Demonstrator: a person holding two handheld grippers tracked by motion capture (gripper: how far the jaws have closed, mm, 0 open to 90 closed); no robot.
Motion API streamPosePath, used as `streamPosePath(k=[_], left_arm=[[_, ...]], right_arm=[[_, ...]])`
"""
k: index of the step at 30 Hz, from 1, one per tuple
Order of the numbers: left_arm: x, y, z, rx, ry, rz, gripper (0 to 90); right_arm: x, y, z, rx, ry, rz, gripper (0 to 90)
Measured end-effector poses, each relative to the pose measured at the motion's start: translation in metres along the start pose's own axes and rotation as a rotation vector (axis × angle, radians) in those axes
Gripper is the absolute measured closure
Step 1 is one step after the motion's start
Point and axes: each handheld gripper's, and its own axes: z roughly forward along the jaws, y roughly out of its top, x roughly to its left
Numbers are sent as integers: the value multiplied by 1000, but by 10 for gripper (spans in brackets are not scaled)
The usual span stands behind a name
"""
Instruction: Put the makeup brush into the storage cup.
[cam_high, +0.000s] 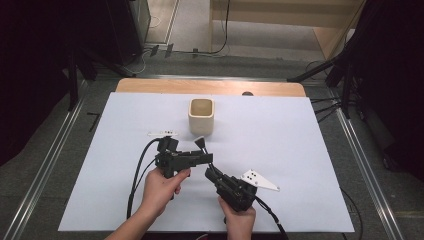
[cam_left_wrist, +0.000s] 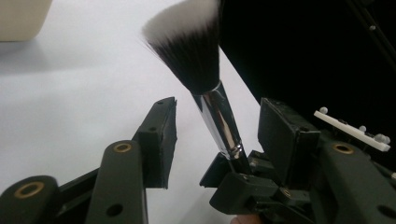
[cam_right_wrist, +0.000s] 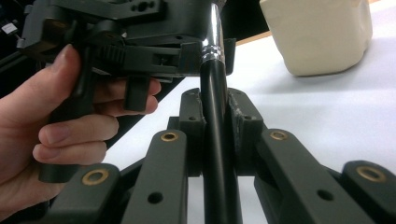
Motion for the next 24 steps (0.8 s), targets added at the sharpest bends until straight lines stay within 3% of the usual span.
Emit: streamPosePath(k=[12, 24], left_arm=[[0, -1, 4, -28, -2, -14, 668], [2, 0, 4, -11, -8, -23, 712]], right_arm=[[2, -2, 2, -7, 4, -12, 791], [2, -3, 4, 11, 0, -12, 791]])
